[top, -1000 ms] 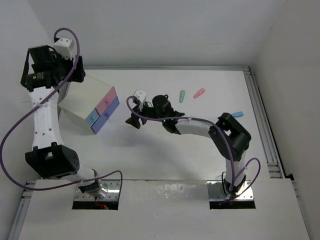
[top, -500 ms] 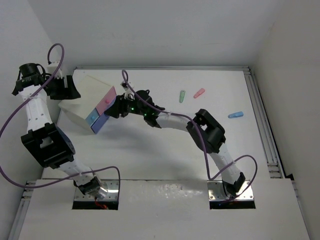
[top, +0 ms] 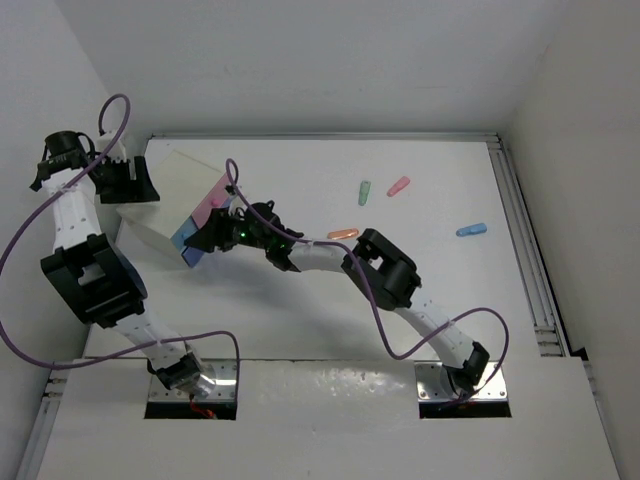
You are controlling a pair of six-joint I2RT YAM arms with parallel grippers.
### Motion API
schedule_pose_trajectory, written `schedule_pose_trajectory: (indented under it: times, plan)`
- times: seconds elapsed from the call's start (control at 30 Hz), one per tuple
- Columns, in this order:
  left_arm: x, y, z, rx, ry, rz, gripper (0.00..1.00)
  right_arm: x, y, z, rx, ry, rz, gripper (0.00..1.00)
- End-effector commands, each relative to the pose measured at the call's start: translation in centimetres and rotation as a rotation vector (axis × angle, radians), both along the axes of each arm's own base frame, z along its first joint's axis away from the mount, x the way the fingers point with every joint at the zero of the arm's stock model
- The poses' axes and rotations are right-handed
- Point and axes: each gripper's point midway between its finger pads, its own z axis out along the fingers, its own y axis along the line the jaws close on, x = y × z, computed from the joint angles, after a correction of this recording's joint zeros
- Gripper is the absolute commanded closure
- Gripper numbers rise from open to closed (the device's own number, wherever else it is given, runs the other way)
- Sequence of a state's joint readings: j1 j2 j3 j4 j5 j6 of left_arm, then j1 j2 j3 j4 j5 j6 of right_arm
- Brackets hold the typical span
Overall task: Sort the stationery into containers
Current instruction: Open the drawer in the storage box.
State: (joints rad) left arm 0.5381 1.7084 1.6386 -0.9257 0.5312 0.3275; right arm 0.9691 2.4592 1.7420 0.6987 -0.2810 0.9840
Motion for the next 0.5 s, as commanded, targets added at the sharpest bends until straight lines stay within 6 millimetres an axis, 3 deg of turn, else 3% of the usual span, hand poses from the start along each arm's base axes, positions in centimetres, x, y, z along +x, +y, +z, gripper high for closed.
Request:
schedule_pose_trajectory:
  times: [0.0,0.03,0.27,0.47]
  plan:
    - [0.9,1.1,0.1,0.028,-0.018,0.024,0.22,1.4,0.8,4.5,0.127,-0.058,-0.036,0.42]
    - [1.0,1.3,0.0,0.032,-0.018,0.026,0.23,1.6,0.9,4.9,0.137,-0.065,-0.037,0.41]
    - [1.7,2.2,-0.7,0.048,0.002,0.050,0.23,2.8,1.6,2.9,0.122,-0.051,-0.068,0.41]
    - [2.0,3.1,-1.3,0.076,0.022,0.086,0.23,3.2,1.9,2.5,0.122,-0.033,-0.075,0.41]
